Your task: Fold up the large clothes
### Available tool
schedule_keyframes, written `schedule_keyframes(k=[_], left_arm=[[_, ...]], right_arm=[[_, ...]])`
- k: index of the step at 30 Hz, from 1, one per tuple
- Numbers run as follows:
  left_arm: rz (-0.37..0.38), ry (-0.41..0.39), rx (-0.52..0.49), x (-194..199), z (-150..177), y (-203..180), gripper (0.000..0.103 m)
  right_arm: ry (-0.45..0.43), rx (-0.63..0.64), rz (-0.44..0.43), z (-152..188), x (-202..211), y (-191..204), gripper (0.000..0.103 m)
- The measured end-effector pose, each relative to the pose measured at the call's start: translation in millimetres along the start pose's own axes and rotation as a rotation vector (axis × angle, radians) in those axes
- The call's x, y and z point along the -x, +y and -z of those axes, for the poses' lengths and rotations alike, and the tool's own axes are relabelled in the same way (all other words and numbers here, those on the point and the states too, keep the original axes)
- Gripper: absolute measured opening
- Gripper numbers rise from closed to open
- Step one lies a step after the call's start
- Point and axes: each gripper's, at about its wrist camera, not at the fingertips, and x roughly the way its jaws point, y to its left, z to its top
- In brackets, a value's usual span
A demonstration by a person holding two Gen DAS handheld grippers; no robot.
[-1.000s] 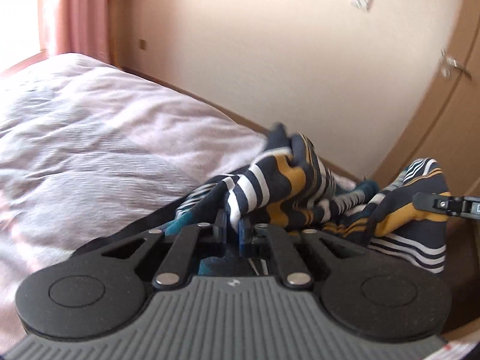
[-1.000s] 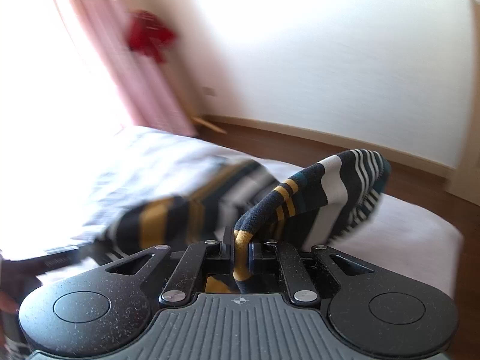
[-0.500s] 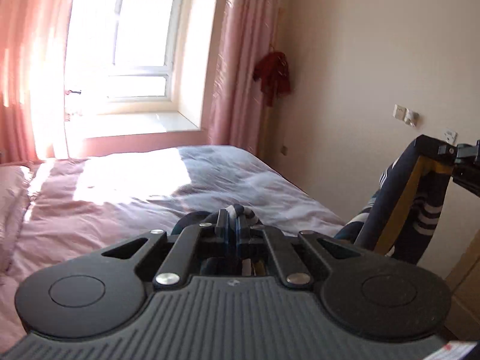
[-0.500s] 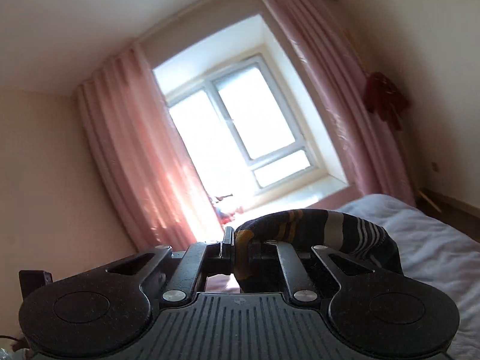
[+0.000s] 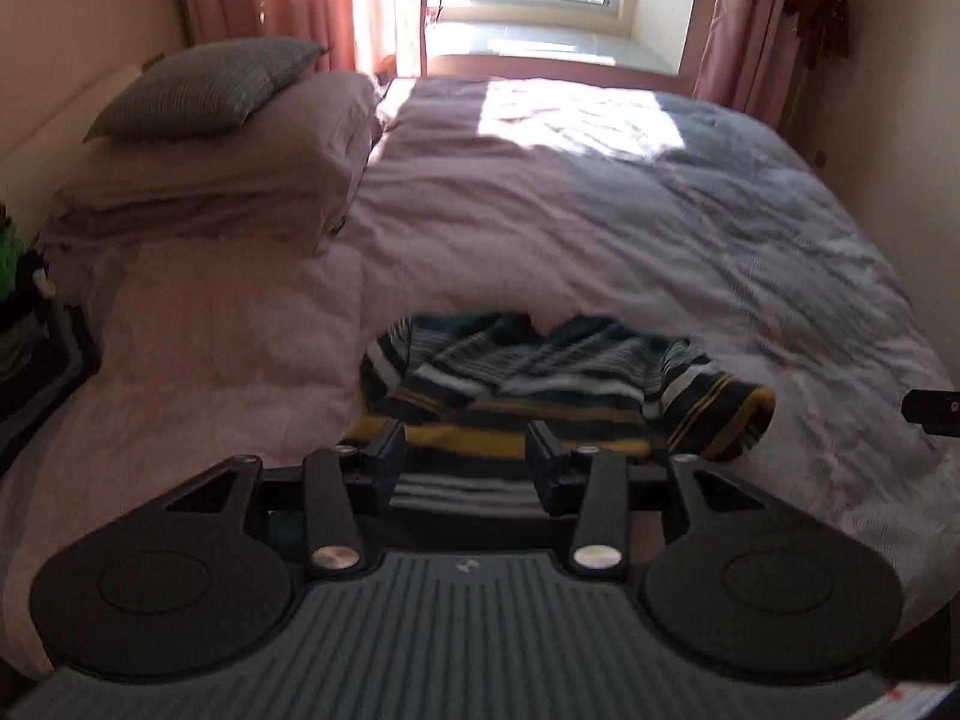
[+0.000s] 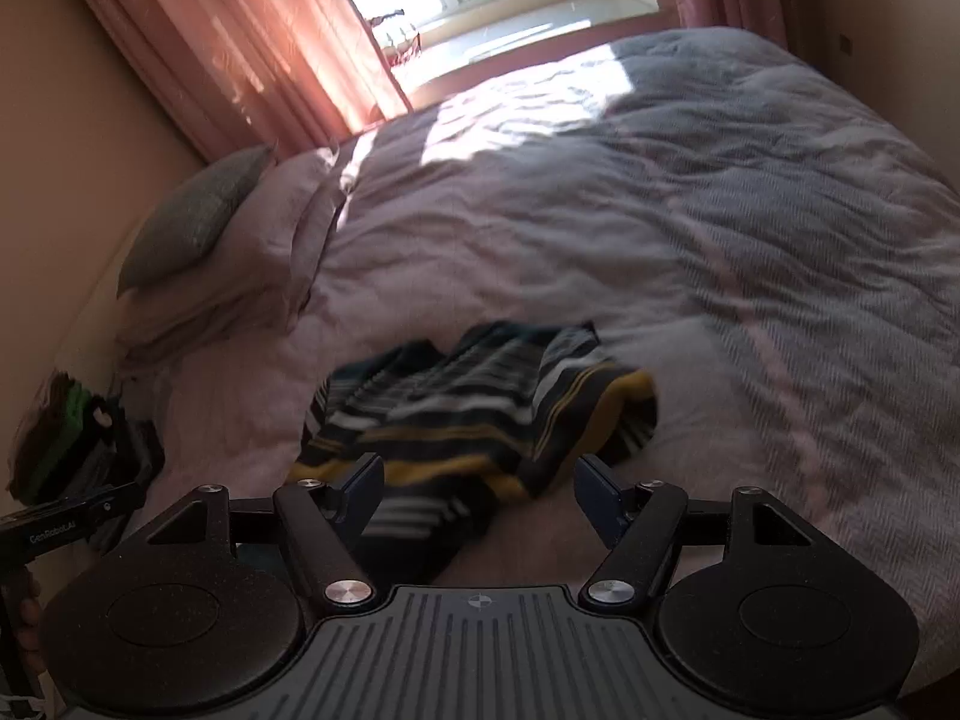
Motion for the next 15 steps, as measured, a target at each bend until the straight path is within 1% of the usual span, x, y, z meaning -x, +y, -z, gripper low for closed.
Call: schedule_keyframes(k=[1,2,3,4,6,8,9,13,15], left_arm=[[-0.004,0.053,0.002,-6,11,2,0.04],[-0.002,0.09,0.003,-9,20,4,0.043],[0.007,0.108,-0.024,-12,25,6,0.047],[0.015,0.122,-0.022,-13,29,7,0.049],[0.022,0.134,-0.023,-10,34,6,0.053],[0.017,0.137,-0.014,-10,32,1,0.057],[0.014,0.137,-0.009,-10,33,0,0.057],[-0.027,0.147,0.028,-5,37,-8,0.059],[-0.043,0.147,0.039,-3,39,-14,0.063]], right_arm=[[0.038,0.009,-0.001,6,-6,6,0.067],[0.082,0.023,-0.006,18,-13,16,0.067],[0.111,0.036,-0.01,25,-17,21,0.067],[0.127,0.052,-0.01,29,-16,28,0.067],[0.145,0.095,-0.011,31,-11,39,0.067],[0.158,0.133,-0.007,26,-11,40,0.067],[0.159,0.148,-0.005,24,-10,42,0.067],[0.191,0.195,-0.001,20,-16,39,0.067],[0.214,0.222,-0.005,18,-18,35,0.067]])
